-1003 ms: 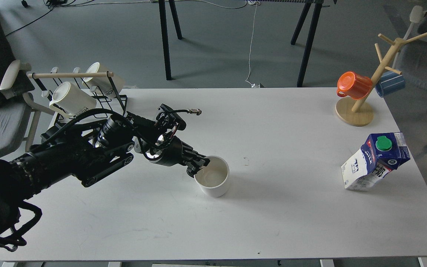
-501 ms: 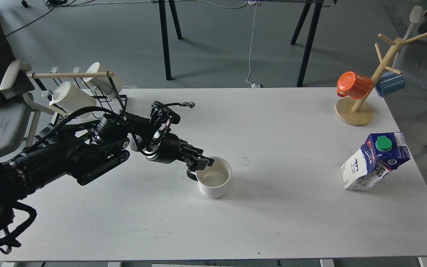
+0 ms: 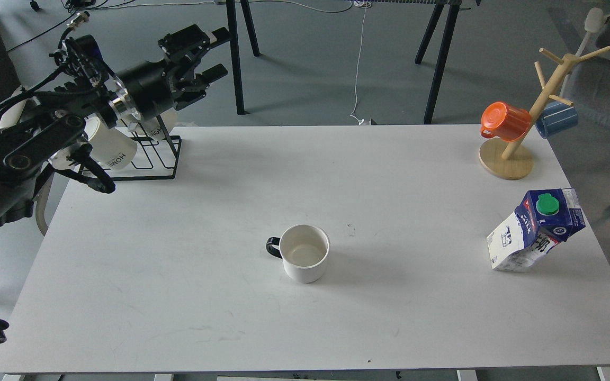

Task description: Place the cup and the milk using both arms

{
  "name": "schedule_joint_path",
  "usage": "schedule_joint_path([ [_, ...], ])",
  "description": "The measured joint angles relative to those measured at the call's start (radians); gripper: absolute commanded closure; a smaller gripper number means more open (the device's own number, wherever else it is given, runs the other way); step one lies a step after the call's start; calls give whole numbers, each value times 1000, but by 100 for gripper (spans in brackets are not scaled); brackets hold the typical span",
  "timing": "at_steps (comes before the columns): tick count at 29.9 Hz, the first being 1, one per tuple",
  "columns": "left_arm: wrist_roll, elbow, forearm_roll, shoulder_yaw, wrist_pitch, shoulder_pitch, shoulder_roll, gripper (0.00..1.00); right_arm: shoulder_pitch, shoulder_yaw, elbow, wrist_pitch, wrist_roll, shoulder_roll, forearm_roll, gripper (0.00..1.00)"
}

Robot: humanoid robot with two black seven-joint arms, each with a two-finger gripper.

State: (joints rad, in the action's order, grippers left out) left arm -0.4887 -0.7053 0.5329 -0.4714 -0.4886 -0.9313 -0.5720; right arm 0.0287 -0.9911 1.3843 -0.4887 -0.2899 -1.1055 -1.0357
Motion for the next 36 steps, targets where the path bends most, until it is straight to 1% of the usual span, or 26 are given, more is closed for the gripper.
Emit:
schedule_joint_path([
  [3,0,26,-223,-2,0,34,-63,8,-138,0,0,0,0,-6,-23,2],
  [5,0,32,-306,-2,0,66,-95,7,-239,1,-2,0,-1,-7,-28,2],
  [10,0,35,-365,-5,0,140,-134,6,-418,14,-1,0,-2,2,-16,1],
  [13,0,35,-366,-5,0,158,-135,6,-457,36,-15,0,-2,52,7,1],
  [15,0,35,-366,-5,0,162,-134,6,-448,63,-31,0,-2,110,39,1],
  [17,0,35,-366,-5,0,162,-131,6,-395,99,-47,0,-2,167,86,1],
  [21,0,35,-365,-5,0,163,-129,6,-279,194,-61,0,-4,258,157,1],
  [26,0,35,-361,-3,0,164,-129,6,-191,272,-123,0,-5,348,186,1],
  [30,0,35,-358,-1,0,166,-130,6,-164,293,-140,0,-5,386,205,1],
  [36,0,35,-358,0,0,168,-123,6,-130,294,-142,0,-5,411,210,1],
])
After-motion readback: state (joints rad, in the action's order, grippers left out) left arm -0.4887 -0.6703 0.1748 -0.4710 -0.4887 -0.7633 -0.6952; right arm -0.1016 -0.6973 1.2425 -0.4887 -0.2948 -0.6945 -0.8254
